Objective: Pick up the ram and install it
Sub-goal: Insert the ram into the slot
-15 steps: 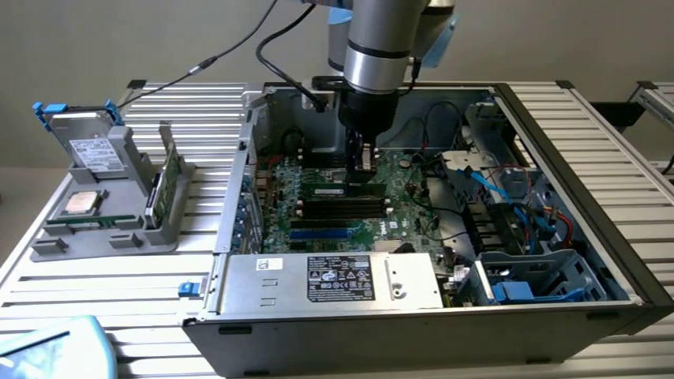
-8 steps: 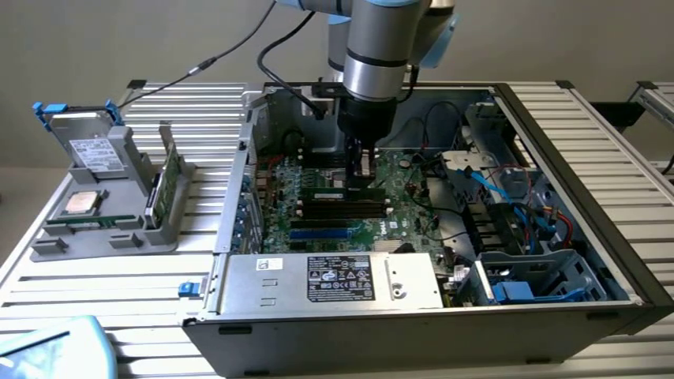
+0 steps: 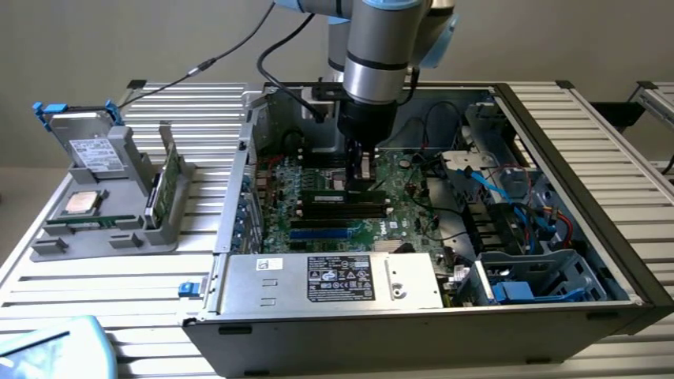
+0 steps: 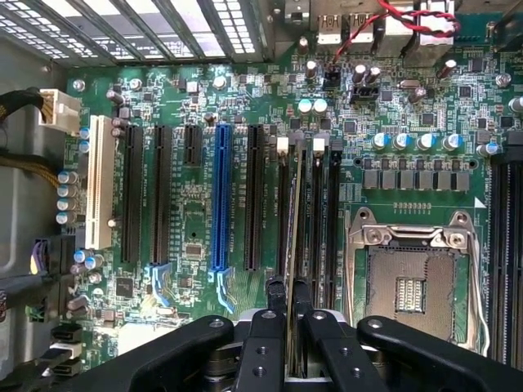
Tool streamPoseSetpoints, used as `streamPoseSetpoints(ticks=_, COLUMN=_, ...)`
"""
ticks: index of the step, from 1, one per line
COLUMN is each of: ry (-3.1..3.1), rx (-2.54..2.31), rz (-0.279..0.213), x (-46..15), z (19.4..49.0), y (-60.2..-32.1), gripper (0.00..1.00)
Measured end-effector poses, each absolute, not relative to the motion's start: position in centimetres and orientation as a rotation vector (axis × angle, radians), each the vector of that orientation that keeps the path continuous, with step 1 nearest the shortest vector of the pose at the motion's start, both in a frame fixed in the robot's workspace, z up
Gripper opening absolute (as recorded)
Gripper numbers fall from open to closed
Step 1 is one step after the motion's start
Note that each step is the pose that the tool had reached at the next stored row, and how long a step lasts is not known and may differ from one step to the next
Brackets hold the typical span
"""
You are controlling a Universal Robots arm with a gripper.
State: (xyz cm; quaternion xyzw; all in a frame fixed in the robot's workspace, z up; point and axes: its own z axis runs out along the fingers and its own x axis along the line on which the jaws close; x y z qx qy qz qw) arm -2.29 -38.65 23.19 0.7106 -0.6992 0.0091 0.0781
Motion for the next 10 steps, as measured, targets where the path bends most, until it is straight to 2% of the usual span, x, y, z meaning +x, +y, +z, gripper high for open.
streamPoseSetpoints(ticks=10, ry=-2.065, rx=2.156, rz=0.03, x=-2.29, z=22.99, y=-38.67, gripper=0.14)
